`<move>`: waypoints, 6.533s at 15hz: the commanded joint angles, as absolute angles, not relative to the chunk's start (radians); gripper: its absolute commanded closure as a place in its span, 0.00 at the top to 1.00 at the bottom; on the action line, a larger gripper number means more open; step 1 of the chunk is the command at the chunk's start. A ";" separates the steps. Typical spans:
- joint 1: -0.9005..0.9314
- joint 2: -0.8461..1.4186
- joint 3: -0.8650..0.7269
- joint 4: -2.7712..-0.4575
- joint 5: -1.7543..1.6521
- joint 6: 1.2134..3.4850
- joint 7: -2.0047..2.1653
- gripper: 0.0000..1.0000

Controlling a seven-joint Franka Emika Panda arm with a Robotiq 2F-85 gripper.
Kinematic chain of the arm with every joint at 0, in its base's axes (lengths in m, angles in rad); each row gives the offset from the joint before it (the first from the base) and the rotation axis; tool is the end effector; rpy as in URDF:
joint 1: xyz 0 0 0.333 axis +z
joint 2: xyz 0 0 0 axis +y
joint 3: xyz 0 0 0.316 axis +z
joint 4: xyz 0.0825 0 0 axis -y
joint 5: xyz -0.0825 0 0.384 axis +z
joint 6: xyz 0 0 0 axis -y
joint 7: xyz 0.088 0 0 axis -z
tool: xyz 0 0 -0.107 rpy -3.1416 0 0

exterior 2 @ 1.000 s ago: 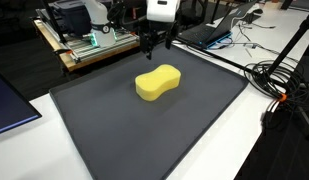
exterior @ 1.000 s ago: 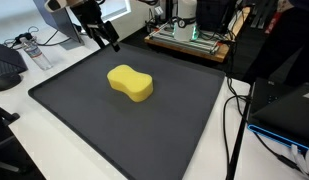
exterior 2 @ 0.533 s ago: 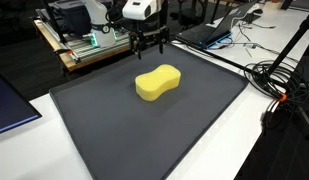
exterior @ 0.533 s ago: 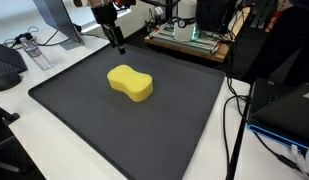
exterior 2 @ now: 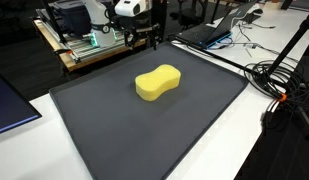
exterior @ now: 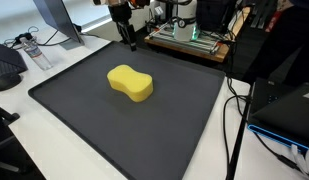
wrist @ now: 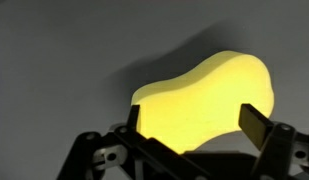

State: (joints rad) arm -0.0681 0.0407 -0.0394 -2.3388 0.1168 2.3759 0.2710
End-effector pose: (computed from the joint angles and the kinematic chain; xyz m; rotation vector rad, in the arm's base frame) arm 0.5050 -0.0532 0.3173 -2.9813 0.7025 0.0152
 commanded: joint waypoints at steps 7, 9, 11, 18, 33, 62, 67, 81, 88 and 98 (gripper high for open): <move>-0.123 0.187 -0.076 -2.326 0.227 2.548 0.036 1.00; -0.151 0.231 -0.063 -2.313 0.305 2.578 -0.065 1.00; -0.178 0.270 -0.050 -2.298 0.362 2.595 -0.145 1.00; -0.300 0.374 0.039 -2.224 0.598 2.605 -0.407 1.00; -0.355 0.520 0.095 -2.115 0.861 2.554 -0.599 0.72; -0.314 0.456 0.041 -2.118 0.915 2.357 -0.657 0.10; -0.304 0.454 0.033 -2.121 0.909 2.374 -0.653 0.10; -0.181 0.361 -0.065 -2.199 0.597 2.441 -0.297 1.00; -0.115 0.269 -0.099 -2.257 0.330 2.425 0.038 1.00; 0.052 0.180 -0.099 -2.189 -0.109 2.322 0.536 1.00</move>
